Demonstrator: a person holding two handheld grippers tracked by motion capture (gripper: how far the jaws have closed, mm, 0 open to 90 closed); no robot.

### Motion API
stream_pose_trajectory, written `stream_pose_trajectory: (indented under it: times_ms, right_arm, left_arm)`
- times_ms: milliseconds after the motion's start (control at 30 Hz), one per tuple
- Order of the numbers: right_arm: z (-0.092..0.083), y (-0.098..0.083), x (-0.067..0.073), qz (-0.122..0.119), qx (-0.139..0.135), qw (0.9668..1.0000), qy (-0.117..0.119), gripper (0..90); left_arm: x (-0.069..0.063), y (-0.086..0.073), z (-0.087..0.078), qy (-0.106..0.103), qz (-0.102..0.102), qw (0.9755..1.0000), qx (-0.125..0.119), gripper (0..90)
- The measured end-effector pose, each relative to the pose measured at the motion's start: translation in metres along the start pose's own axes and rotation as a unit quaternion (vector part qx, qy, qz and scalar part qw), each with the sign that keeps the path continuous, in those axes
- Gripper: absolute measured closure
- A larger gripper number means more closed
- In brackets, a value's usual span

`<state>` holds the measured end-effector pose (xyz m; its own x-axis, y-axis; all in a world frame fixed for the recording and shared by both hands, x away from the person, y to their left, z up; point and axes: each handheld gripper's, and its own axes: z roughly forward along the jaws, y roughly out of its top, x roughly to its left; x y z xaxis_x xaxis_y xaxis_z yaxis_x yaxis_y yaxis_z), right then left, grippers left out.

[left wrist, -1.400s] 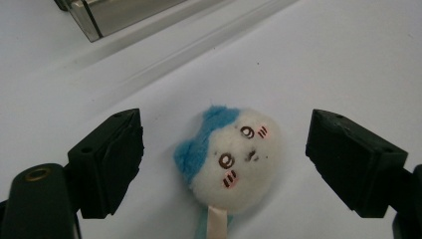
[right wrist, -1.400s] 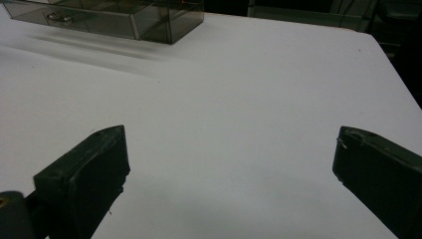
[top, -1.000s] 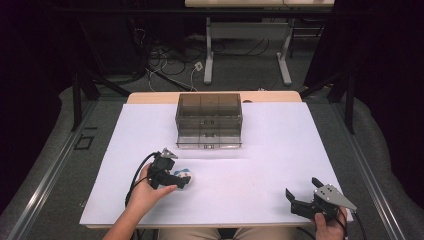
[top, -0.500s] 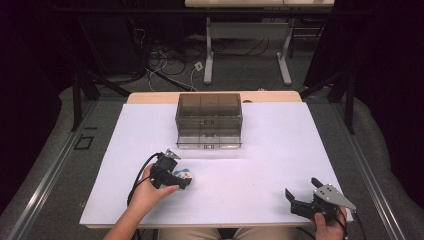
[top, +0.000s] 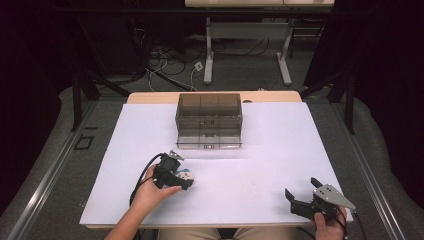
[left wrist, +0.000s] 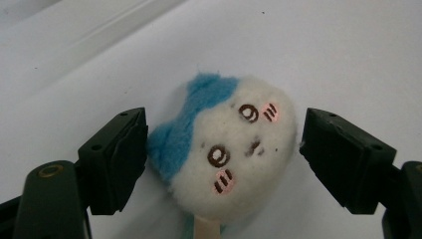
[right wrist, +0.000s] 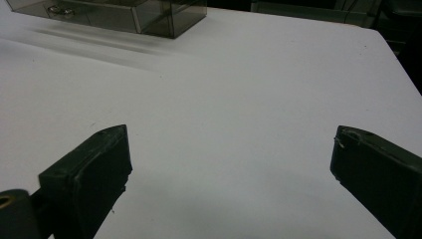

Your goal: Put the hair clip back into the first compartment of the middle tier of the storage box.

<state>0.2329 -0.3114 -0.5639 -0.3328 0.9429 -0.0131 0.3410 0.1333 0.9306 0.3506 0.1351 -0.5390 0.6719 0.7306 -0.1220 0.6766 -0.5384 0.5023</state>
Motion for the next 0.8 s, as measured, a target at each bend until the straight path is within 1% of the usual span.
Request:
stream_pose_trajectory:
  times_ms: [100,300,433,500,667,800]
  right_arm:
    - [0.0003,-0.0002,0.0000,0.000,-0.002,1.0000,0.001,2.3]
    - [0.0001,-0.0001,0.0002,0.000,0.001,1.0000,0.001,2.3]
    - [0.0005,-0.0003,0.0001,0.000,0.000,1.0000,0.001,2.4]
    - [0.0007,-0.0003,0.0002,-0.002,0.001,1.0000,0.002,2.4]
    - [0.0002,-0.0003,0.0003,-0.002,0.006,1.0000,0.000,2.4]
    - [0.0004,-0.0003,0.0002,-0.002,0.006,1.0000,0.000,2.5]
  left_arm:
    - [-0.0011,0.0003,0.0003,0.001,0.000,1.0000,0.002,24.7]
    - [-0.0013,0.0002,-0.0004,0.008,0.005,0.9999,0.003,29.4]
    - [-0.0012,-0.0001,-0.0002,0.010,0.006,0.9999,0.006,30.6]
    - [-0.0005,0.0002,-0.0002,0.006,0.006,0.9999,0.009,31.2]
    - [-0.0002,0.0003,0.0003,0.004,0.006,1.0000,0.007,33.3]
    - [-0.0003,0.0008,-0.0004,0.003,0.012,0.9999,0.007,34.1]
